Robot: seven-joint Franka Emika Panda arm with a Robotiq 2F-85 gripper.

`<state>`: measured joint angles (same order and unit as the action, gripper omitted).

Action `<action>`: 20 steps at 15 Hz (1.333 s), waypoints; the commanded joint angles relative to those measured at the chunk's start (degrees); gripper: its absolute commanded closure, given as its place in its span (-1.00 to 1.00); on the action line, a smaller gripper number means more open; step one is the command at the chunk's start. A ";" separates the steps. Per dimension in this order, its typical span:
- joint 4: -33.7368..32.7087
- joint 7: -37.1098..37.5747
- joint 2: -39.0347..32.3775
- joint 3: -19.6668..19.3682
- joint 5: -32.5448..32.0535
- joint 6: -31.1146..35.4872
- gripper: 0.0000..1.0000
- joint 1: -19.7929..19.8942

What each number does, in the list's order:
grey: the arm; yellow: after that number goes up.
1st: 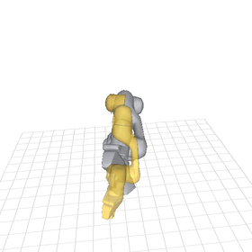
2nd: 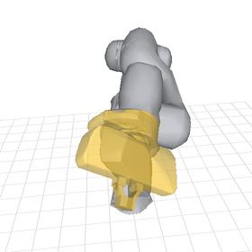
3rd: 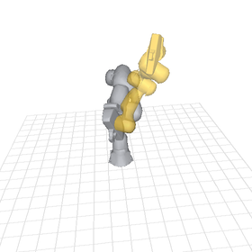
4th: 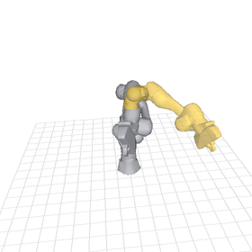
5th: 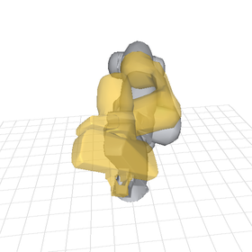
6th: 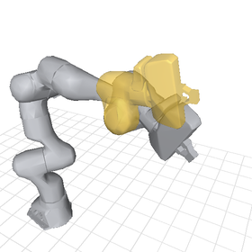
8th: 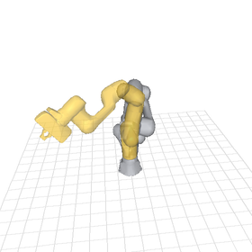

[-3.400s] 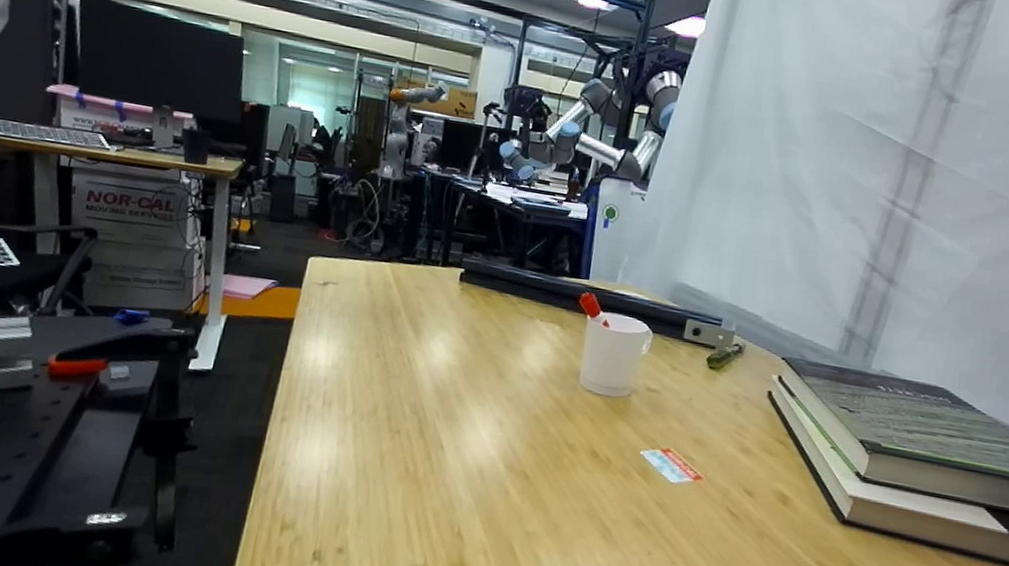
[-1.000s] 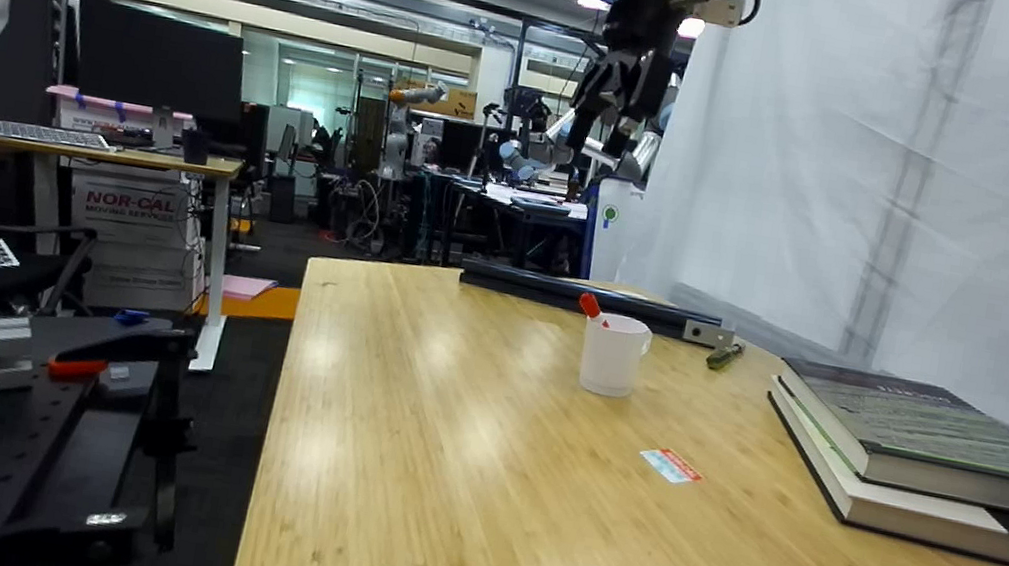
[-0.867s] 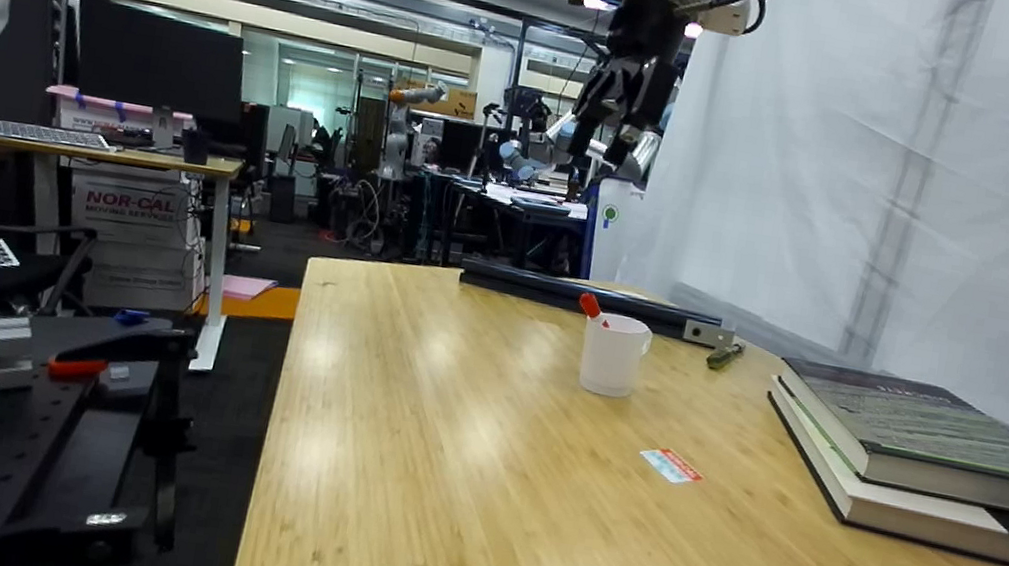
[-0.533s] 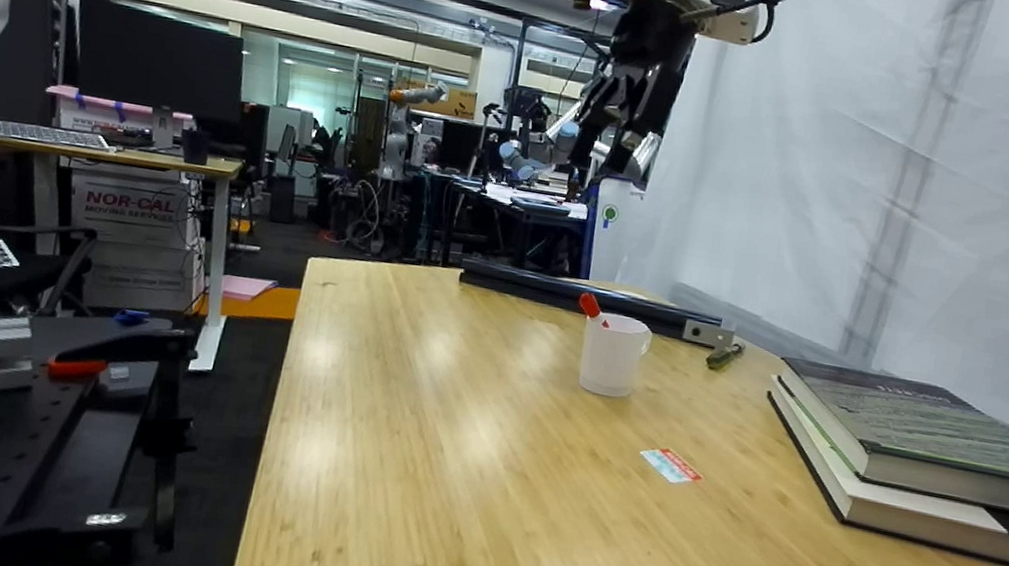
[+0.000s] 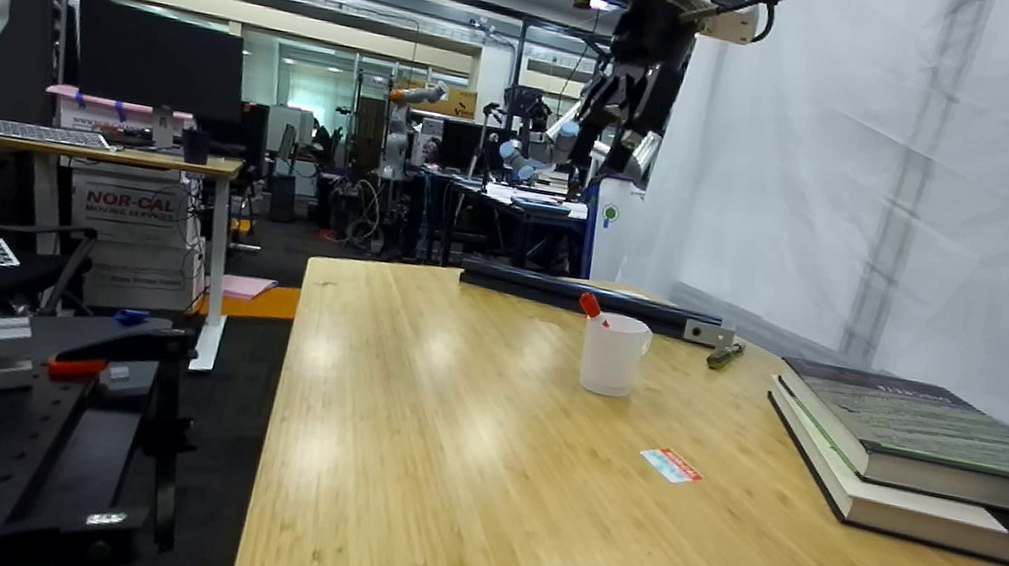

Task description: Move the mug to the right, put the marker on the desk, then put it back in the mug

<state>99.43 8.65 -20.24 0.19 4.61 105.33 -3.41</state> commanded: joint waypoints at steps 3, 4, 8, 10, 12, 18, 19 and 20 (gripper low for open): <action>-0.14 0.07 -0.02 0.30 -0.11 -0.18 -1.00 0.27; -0.15 0.07 -0.02 0.30 -0.11 -0.18 -1.00 0.27; -0.15 0.08 -0.02 0.30 -0.11 -0.18 -1.00 0.27; -0.16 0.08 -0.02 0.30 -0.11 -0.19 -1.00 0.27; -0.16 0.08 -0.02 0.30 -0.11 -0.19 -1.00 0.27; -4.77 0.23 -5.33 0.20 -0.66 0.95 -1.00 0.11; -5.33 0.26 -6.18 0.08 -0.92 1.52 -1.00 0.08; -6.12 0.47 -7.09 -0.11 -1.27 2.09 -1.00 0.00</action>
<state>96.44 8.66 -25.01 0.26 4.58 107.07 -3.44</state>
